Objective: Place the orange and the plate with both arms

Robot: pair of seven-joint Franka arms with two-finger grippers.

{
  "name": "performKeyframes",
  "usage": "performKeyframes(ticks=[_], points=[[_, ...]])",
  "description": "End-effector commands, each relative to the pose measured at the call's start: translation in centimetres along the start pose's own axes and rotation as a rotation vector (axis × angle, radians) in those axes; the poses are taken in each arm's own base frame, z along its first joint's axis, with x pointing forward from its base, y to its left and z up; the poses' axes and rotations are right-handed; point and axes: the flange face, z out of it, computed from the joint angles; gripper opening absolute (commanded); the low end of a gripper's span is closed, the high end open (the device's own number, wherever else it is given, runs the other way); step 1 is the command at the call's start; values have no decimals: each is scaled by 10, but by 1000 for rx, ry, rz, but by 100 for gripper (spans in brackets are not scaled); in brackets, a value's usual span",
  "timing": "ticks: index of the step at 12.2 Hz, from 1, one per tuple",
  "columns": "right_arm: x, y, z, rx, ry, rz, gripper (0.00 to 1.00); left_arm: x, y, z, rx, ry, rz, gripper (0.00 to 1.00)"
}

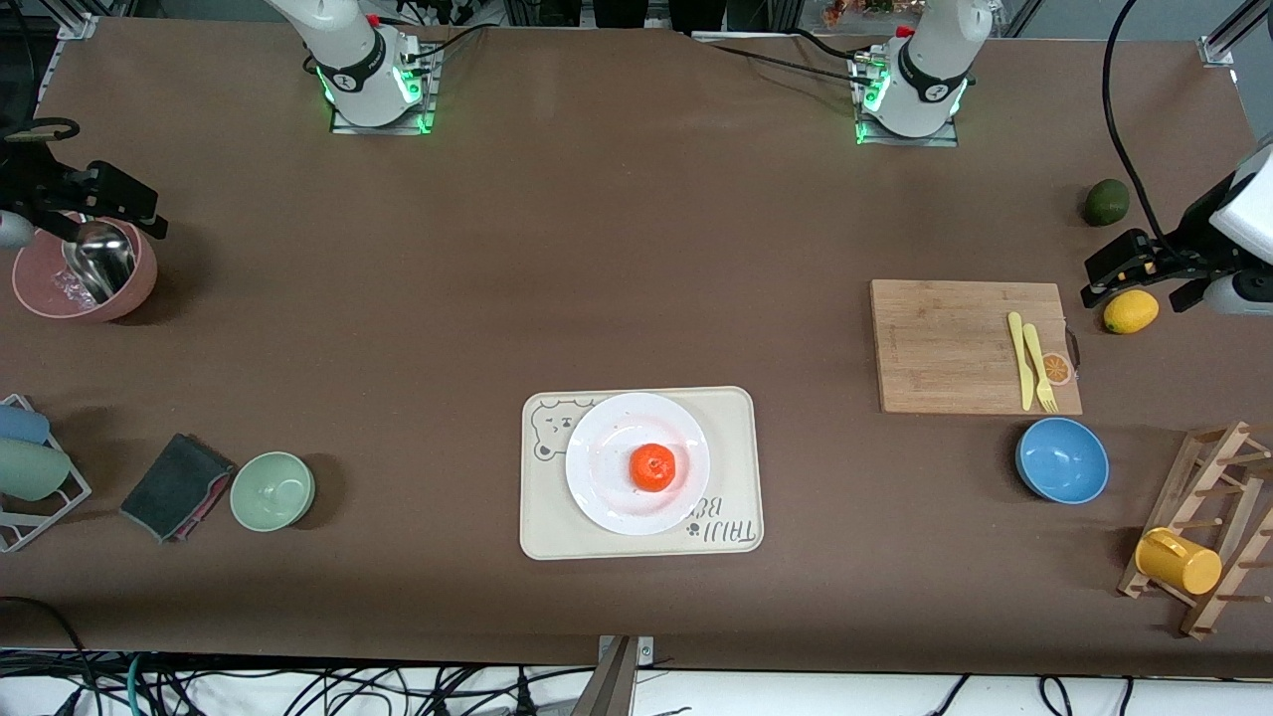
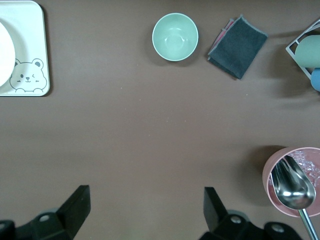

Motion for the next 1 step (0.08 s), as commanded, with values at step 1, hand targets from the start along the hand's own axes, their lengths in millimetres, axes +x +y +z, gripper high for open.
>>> performKeyframes(ticks=[1], points=[[-2,-7,-11,-1,-3,7,100,-1,-1,-7,-13,4,10,100]])
